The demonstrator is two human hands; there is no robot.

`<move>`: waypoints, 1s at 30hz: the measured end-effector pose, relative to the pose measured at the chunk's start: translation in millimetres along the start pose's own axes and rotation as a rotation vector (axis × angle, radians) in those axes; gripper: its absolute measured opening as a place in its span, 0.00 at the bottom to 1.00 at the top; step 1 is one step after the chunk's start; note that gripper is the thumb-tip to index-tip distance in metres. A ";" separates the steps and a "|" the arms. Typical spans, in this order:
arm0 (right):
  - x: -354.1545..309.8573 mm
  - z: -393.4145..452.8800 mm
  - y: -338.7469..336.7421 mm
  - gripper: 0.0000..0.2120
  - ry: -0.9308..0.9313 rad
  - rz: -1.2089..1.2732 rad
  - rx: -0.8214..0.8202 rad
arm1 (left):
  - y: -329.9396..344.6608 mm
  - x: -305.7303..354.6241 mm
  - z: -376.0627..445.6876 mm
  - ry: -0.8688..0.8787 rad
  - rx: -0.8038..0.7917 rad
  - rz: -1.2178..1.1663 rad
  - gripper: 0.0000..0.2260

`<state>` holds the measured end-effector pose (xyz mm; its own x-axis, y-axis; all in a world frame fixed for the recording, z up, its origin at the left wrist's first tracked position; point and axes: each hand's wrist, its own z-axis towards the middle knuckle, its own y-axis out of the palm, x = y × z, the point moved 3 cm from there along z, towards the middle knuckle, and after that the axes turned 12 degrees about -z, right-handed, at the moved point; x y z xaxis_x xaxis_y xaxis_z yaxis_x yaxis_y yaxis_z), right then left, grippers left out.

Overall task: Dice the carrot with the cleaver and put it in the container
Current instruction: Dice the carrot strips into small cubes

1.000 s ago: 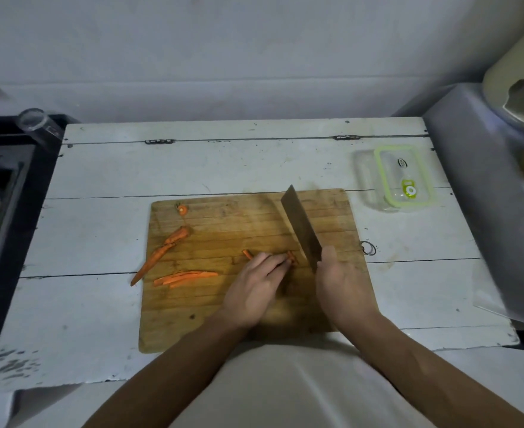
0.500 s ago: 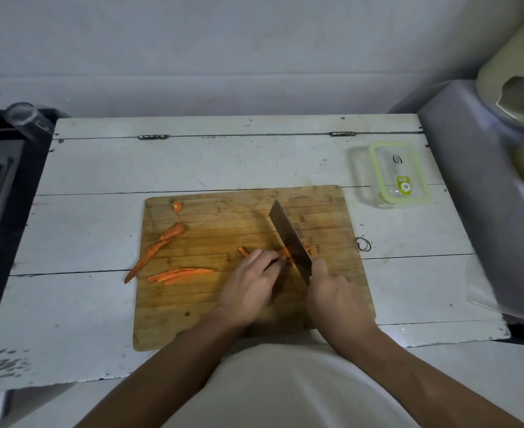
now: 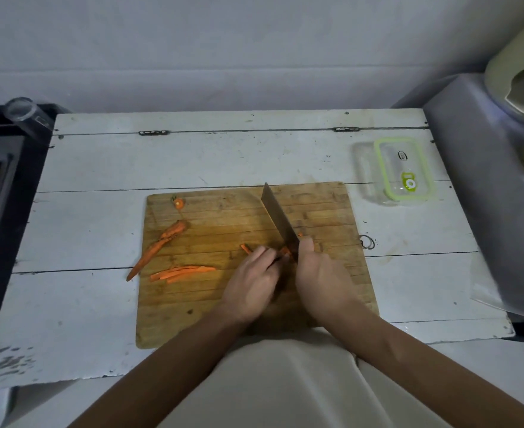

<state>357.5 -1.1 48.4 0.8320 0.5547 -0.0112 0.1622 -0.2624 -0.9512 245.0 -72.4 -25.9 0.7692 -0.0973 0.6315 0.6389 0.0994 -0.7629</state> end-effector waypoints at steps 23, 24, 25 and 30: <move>15.9 -36.4 -2.4 0.05 -0.003 -0.070 -0.046 | -3.5 1.0 -3.0 0.031 0.030 -0.021 0.18; 15.2 -38.0 -4.8 0.06 -0.009 -0.086 -0.061 | -3.6 0.6 -2.5 0.034 0.037 -0.025 0.18; 14.1 -39.1 -5.2 0.07 -0.016 -0.097 -0.078 | -3.8 0.0 -2.2 0.038 0.042 -0.033 0.18; 0.9 -26.5 -0.8 0.09 -0.005 -0.122 -0.067 | -2.1 -2.2 -2.2 0.036 0.036 -0.046 0.15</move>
<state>372.2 -21.3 57.4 0.8010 0.5900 0.1014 0.2974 -0.2452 -0.9227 241.9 -74.6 -26.0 0.7384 -0.1383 0.6600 0.6742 0.1290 -0.7272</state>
